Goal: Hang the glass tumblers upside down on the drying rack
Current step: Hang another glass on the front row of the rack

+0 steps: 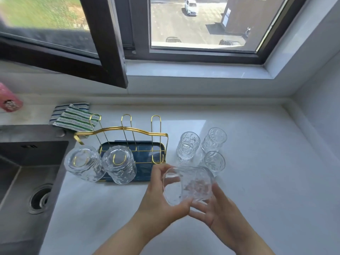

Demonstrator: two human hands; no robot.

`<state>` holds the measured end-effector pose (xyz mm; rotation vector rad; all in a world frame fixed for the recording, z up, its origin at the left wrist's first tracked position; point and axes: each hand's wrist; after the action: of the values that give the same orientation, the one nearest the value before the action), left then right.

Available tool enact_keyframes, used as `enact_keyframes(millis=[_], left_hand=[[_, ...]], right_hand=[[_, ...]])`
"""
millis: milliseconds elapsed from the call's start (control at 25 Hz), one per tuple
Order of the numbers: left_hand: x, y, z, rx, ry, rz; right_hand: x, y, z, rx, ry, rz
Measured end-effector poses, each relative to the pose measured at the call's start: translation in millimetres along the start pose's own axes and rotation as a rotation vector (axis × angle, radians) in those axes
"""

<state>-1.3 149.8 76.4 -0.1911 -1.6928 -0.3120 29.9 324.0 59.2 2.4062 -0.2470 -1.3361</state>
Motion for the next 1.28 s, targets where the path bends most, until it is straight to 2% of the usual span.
enact_keyframes(millis=[120, 320, 440, 640, 880, 1040, 1280], left_hand=[[13.7, -15.6, -14.8, 0.042, 0.031, 0.083], [32.3, -19.6, -10.9, 0.26, 0.249, 0.454], [32.9, -26.8, 0.9, 0.34, 0.333, 0.566], [30.5, -35.4, 11.7, 0.385, 0.327, 0.655], [23.7, -40.8, 24.7, 0.356, 0.31, 0.772], [18.3, -47.2, 33.2, 0.338, 0.326, 0.937], [11.8, -55.3, 39.9, 0.315, 0.263, 1.14]], right_hand=[[-29.4, 27.3, -2.4, 0.021, -0.169, -0.106], [-68.7, 67.8, 1.9, 0.142, -0.481, -0.658], [-68.9, 81.1, 14.2, 0.126, -0.582, -0.836], [-61.7, 76.8, 33.8, 0.136, -0.574, -0.897], [-57.1, 67.5, 49.7, 0.136, -0.502, -0.893], [-50.3, 64.5, 60.6, 0.114, -0.403, -0.88], [-42.1, 63.1, 72.0, 0.138, -0.366, -0.899]])
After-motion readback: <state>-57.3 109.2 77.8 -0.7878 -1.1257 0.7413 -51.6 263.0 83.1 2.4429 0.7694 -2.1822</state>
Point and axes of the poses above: each hand's wrist, its own z-axis towards the middle knuckle, its own y-axis out of the palm, x = y × z, and after that the axes turned 10 degrees about -z, right-handed
